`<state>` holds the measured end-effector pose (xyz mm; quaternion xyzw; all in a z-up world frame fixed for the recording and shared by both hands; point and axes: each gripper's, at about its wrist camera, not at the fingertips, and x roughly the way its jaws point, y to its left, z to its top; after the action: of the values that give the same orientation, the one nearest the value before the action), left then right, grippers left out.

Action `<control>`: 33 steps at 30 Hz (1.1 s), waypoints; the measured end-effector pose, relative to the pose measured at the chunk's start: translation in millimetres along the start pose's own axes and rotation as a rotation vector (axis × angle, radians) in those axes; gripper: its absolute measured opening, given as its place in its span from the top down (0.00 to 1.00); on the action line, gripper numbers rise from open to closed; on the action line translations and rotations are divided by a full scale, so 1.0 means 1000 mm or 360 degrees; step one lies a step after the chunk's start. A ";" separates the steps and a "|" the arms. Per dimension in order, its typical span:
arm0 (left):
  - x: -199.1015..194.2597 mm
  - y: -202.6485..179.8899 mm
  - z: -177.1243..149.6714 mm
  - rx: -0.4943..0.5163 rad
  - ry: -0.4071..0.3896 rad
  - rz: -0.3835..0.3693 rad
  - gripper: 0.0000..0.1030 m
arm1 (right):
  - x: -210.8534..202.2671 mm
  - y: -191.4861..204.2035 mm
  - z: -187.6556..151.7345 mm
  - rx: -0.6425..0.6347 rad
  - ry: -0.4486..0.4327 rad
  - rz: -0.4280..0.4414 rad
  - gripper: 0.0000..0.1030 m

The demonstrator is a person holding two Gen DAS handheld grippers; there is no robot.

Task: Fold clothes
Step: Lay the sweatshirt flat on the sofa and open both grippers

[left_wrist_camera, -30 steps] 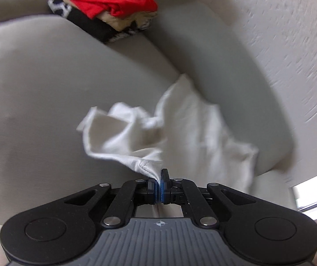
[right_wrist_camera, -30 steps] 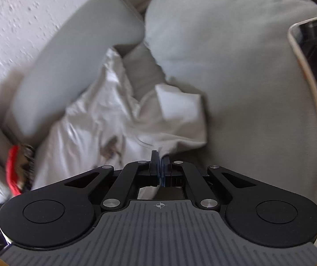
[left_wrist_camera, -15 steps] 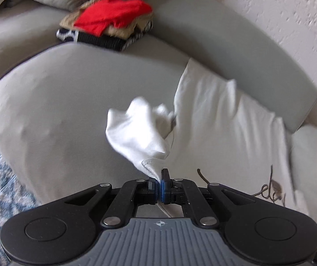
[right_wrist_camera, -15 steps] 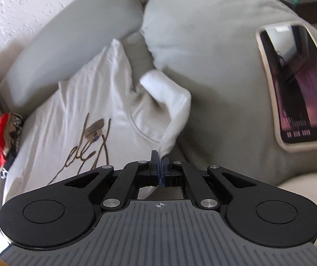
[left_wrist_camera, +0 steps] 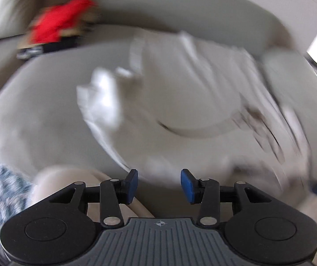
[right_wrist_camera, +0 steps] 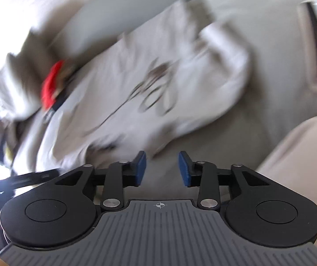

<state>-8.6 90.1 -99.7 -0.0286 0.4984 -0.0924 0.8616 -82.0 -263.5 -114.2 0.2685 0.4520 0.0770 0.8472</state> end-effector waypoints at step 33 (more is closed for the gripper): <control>0.018 -0.049 0.003 0.0217 -0.0038 -0.0107 0.66 | 0.008 0.038 0.014 -0.0308 -0.0176 -0.0281 0.80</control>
<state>-4.2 38.3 -106.3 0.0125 0.4793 -0.1547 0.8638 -61.4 -234.1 -93.7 0.1486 0.4169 0.0305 0.8962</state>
